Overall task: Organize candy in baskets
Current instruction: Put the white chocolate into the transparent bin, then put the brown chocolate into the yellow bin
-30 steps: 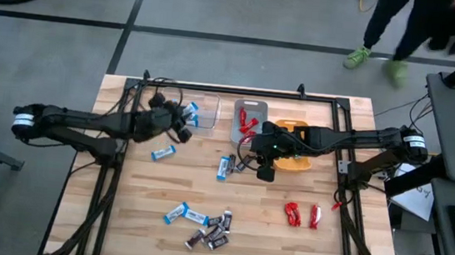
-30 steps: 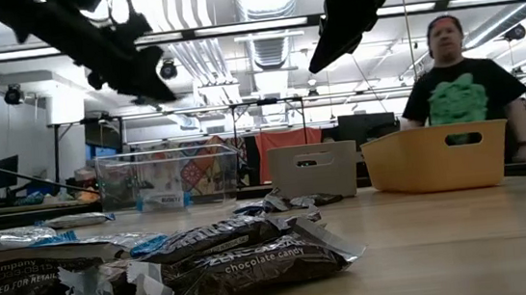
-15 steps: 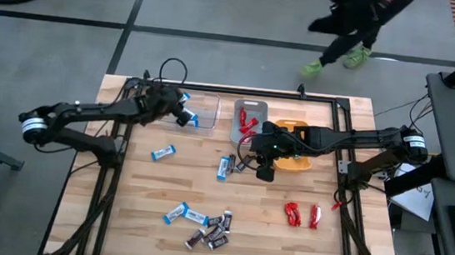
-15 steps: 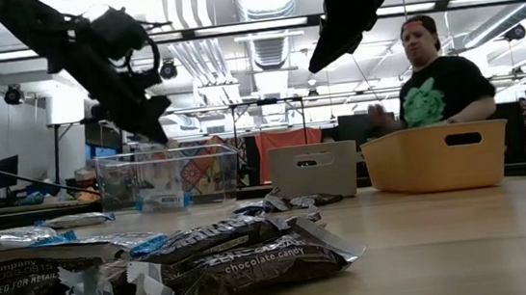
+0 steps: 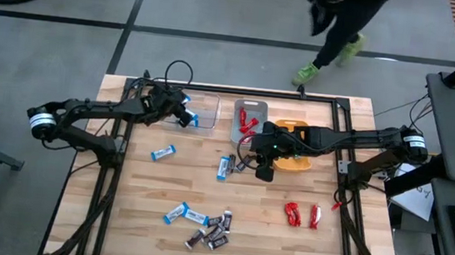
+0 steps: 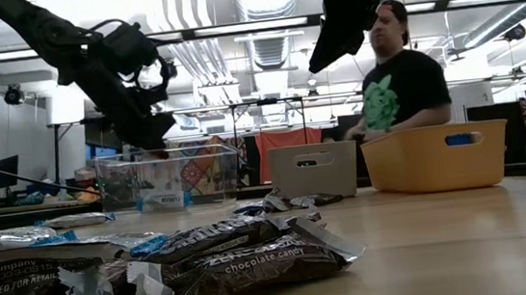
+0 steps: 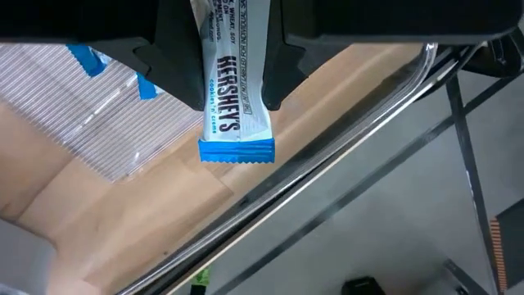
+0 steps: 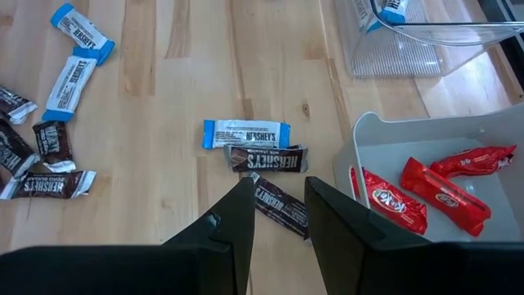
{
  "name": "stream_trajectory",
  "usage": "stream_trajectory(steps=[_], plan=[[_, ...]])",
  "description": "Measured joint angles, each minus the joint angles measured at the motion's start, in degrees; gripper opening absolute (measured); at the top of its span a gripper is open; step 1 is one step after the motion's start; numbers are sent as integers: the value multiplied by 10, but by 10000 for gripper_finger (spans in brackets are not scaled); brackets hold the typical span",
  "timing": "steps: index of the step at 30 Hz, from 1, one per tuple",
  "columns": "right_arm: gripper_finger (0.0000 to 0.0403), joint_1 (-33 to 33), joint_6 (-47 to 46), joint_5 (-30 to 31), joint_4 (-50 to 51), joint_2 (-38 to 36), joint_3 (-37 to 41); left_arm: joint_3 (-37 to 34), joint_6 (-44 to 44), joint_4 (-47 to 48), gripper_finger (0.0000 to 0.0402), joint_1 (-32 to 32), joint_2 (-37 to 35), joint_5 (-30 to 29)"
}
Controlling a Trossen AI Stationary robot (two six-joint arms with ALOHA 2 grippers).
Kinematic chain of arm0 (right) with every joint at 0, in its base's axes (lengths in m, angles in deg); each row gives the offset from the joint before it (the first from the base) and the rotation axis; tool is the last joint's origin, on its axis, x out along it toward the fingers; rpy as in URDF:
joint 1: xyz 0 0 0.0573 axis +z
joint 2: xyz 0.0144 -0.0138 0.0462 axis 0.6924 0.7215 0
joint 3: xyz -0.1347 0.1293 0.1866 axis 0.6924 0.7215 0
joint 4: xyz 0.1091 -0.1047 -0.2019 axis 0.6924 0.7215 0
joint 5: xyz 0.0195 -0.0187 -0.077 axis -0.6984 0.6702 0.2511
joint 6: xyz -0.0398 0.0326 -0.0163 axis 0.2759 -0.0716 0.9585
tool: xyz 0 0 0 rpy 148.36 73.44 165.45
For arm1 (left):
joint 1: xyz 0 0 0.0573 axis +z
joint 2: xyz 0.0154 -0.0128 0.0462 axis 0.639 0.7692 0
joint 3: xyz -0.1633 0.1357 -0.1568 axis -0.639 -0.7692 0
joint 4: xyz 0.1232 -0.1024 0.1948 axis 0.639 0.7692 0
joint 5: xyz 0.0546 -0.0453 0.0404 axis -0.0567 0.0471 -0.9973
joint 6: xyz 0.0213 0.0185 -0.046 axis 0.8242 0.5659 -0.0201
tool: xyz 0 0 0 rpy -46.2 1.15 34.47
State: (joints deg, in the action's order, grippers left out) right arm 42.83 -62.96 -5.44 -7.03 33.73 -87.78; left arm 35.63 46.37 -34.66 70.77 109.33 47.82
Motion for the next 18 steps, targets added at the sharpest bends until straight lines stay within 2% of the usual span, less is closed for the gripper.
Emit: stream_trajectory(steps=[12, 18], plan=[[102, 0, 0, 0, 0, 0, 0, 0, -6, -6, 143, 0, -3, -1], [102, 0, 0, 0, 0, 0, 0, 0, -6, -6, 158, 0, -5, -1]])
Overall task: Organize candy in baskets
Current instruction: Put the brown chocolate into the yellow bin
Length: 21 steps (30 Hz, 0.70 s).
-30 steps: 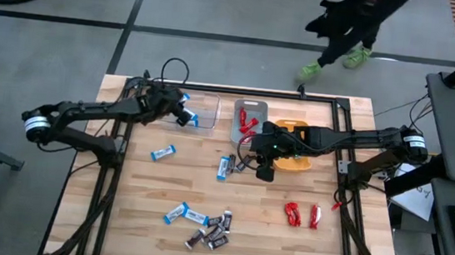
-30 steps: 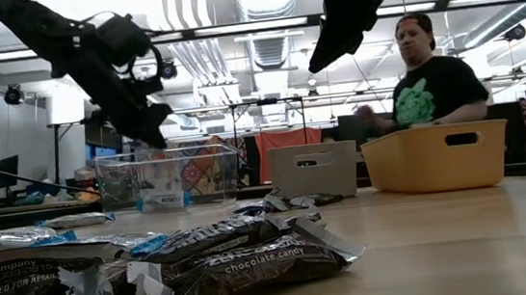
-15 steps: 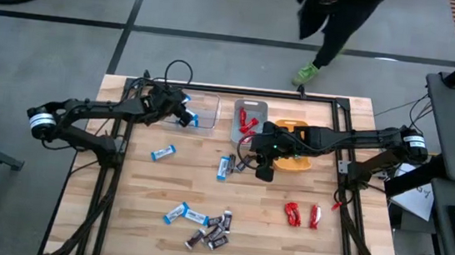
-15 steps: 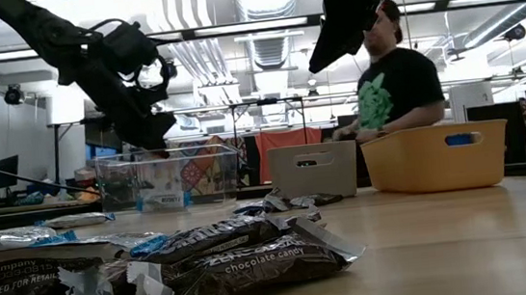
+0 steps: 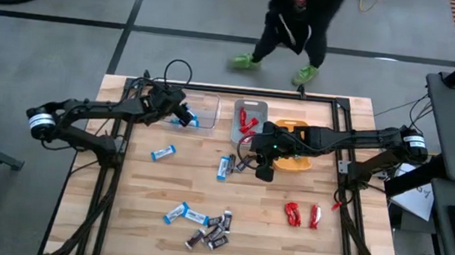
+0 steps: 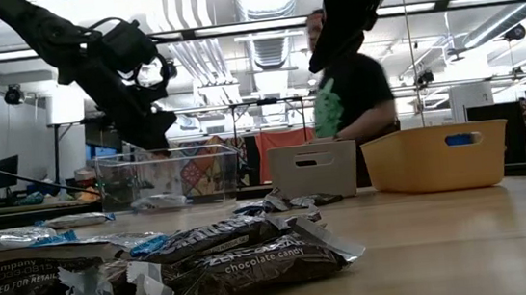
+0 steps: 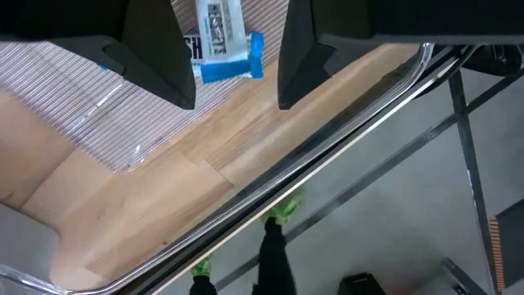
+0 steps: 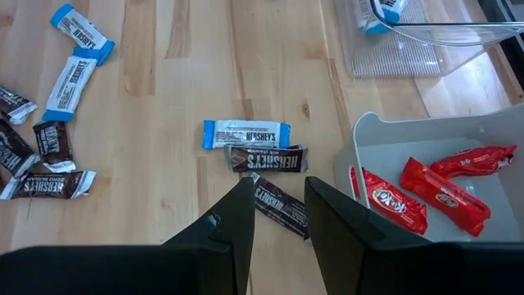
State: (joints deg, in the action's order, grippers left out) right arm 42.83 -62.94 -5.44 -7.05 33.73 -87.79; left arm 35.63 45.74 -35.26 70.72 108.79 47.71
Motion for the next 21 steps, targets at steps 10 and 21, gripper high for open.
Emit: stream_trajectory(steps=[10, 21], plan=[[102, 0, -86, 0, 10, 0, -13, 29, -8, 11, 160, -49, -41, 81], [102, 0, -253, -32, 134, 0, -29, 28, -5, -11, 160, -206, -86, 99]])
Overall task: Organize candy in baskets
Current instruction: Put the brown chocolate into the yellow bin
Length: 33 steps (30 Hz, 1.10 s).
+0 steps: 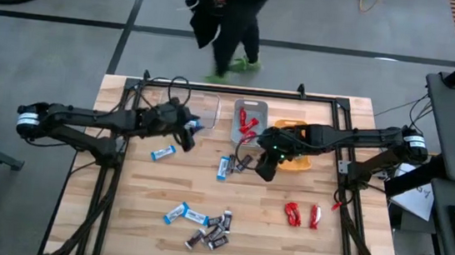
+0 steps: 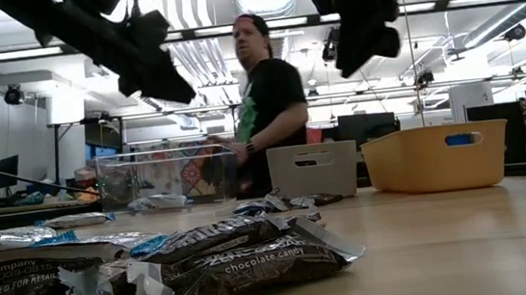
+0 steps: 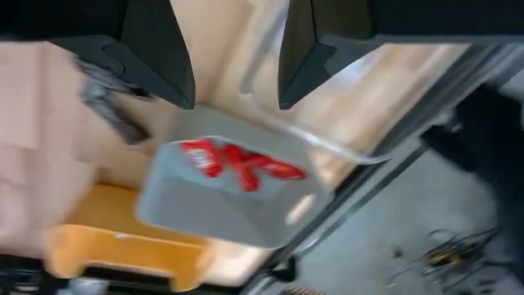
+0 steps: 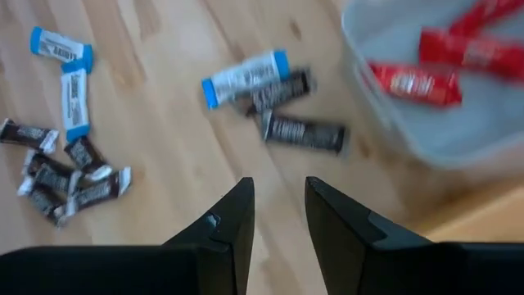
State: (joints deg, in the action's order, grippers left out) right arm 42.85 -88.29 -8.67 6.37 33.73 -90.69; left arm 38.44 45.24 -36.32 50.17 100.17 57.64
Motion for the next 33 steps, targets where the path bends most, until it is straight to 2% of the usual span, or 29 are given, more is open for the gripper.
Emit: stream_trajectory(steps=[8, 10, 17, 22, 26, 33], plan=[[96, 14, -52, -15, 59, 3, 1, 0, 23, -25, 160, -67, 0, 0], [91, 19, -64, -21, 63, 3, 1, 0, 26, -26, 160, -70, 0, 0], [74, 46, -127, -100, 119, 3, 2, 0, 24, -26, 160, -71, 3, 0], [72, 79, -193, -104, 200, 3, 2, -1, 25, -26, 160, -71, 3, 0], [88, 119, -263, -111, 225, 3, 7, -1, 26, -26, 160, -71, 3, 0], [141, 191, -354, -119, 231, 3, 22, -1, 34, -26, 160, -71, 3, -22]])
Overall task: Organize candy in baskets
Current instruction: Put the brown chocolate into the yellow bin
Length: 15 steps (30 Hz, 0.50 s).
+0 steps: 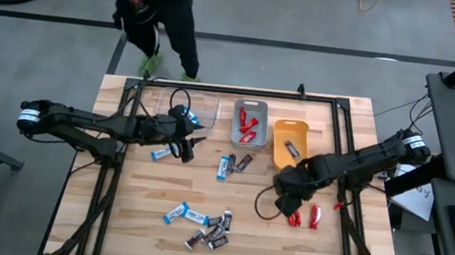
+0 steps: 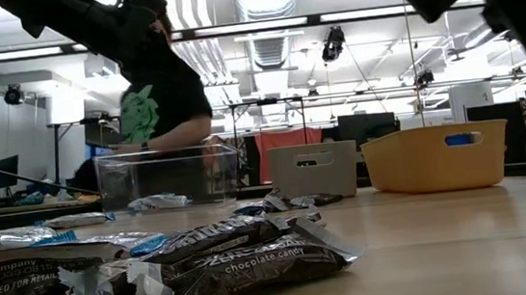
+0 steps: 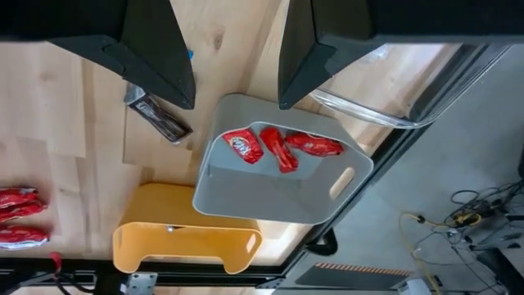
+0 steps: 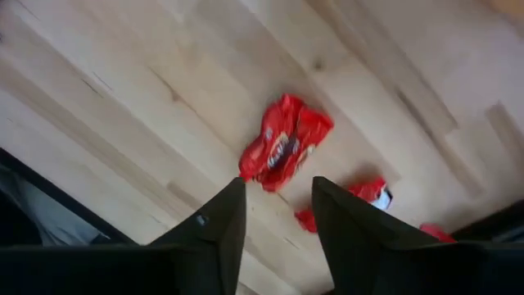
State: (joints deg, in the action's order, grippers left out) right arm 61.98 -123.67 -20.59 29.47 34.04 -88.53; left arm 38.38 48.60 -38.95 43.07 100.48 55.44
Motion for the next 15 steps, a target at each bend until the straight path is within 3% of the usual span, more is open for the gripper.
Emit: stream_trajectory(steps=[7, 13, 15], plan=[[173, 21, -24, 0, 4, 0, 5, 0, -8, 0, 160, 0, 0, 1], [174, 22, -13, 0, 4, 0, 6, -5, -40, -28, 160, -7, 17, 92], [172, 22, -3, 1, 3, 0, 6, -6, -58, -54, 160, -16, 37, 96]])
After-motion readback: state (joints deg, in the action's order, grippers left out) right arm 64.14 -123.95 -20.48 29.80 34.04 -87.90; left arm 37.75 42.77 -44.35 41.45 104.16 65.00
